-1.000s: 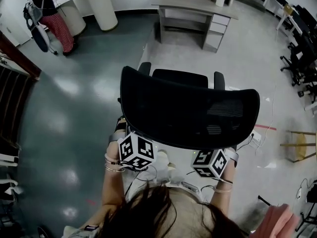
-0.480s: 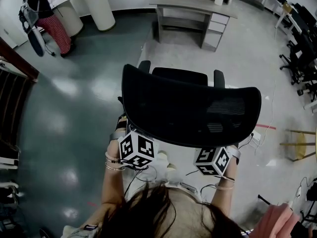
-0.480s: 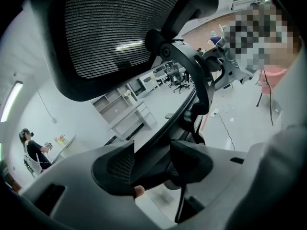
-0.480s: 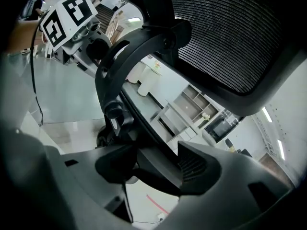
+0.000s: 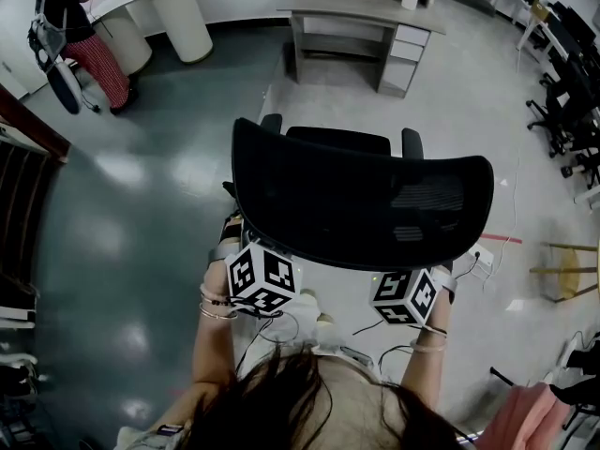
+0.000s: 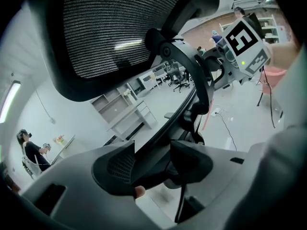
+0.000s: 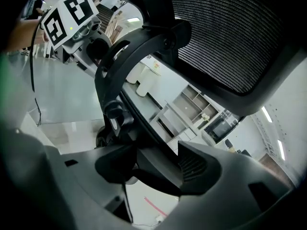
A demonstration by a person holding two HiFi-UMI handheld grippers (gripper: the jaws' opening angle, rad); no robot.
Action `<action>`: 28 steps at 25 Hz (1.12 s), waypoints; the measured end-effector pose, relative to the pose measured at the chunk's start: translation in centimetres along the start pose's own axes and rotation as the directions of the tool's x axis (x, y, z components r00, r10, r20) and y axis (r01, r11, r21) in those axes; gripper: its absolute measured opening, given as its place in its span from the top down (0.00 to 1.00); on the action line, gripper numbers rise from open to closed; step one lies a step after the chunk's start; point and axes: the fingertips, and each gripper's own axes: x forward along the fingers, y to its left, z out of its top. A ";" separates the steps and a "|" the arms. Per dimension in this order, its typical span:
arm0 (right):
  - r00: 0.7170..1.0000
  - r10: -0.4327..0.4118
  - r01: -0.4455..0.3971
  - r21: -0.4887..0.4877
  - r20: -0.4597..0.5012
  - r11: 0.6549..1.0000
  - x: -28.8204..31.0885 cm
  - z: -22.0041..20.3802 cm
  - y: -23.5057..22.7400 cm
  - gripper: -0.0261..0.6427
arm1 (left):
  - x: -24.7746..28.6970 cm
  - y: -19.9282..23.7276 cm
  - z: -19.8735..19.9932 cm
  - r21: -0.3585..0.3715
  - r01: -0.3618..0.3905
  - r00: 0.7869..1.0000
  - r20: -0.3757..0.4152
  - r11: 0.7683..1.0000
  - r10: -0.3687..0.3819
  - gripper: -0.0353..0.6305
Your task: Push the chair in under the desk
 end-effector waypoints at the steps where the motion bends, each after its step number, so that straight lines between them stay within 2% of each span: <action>1: 1.000 0.001 -0.001 0.001 0.002 1.000 0.2 0.1 -0.1 0.59 | 0.2 0.2 0.0 0.000 -0.001 1.000 0.000 1.000 0.001 0.60; 15: 1.000 -0.007 0.007 0.020 -0.012 1.000 3.8 2.2 -1.2 0.59 | 3.4 3.5 -0.1 -0.002 -0.005 1.000 0.019 1.000 0.005 0.60; 28: 1.000 -0.024 0.024 0.031 -0.014 0.999 6.2 4.0 -2.0 0.59 | 5.5 6.2 0.1 0.047 0.003 0.998 0.061 0.999 -0.006 0.60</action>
